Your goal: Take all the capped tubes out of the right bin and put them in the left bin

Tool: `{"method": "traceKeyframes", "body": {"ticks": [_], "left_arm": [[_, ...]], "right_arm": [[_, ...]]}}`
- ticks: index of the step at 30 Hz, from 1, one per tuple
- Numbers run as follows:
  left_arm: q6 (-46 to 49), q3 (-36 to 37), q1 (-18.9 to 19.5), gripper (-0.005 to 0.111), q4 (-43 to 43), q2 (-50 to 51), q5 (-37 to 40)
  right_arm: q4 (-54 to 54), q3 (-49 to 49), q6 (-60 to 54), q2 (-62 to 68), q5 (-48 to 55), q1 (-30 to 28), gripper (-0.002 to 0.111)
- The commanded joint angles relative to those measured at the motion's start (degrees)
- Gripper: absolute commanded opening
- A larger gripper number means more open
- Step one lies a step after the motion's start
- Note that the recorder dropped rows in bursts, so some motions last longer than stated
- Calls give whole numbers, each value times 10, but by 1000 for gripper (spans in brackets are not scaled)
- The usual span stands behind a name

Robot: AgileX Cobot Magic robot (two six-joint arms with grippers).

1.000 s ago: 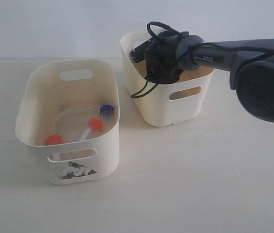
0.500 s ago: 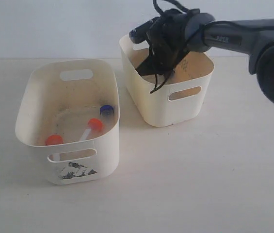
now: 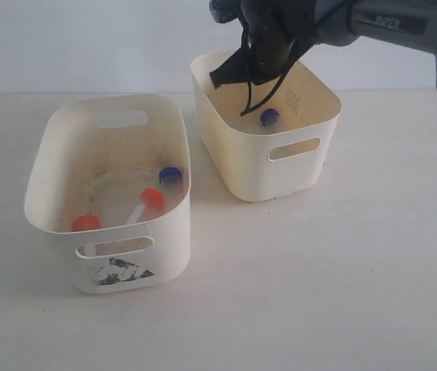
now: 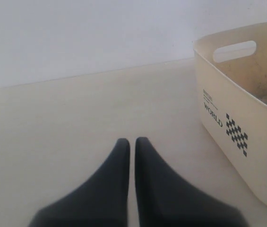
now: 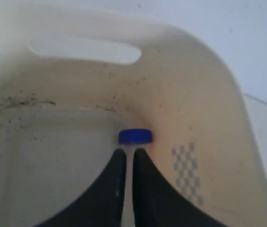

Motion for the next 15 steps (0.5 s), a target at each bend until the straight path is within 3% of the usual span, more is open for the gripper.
{"method": "traceKeyframes", "body": {"ticks": [1,2,5,15], "left_arm": [[-7,-2,1,4,-1,-1,-9],[-7,-2,1,4,-1,-1,-9],[-7,-2,1,4,-1,-1,-9],[-7,-2,1,4,-1,-1,-9]], "right_arm": [[0,-1,-22,32,18,-2,32],[-4,-1,-29,41,21,-2,44],[-24,-1,-31,58,24,-2,66],[-107,-1,-3,110,47,-2,68]]}}
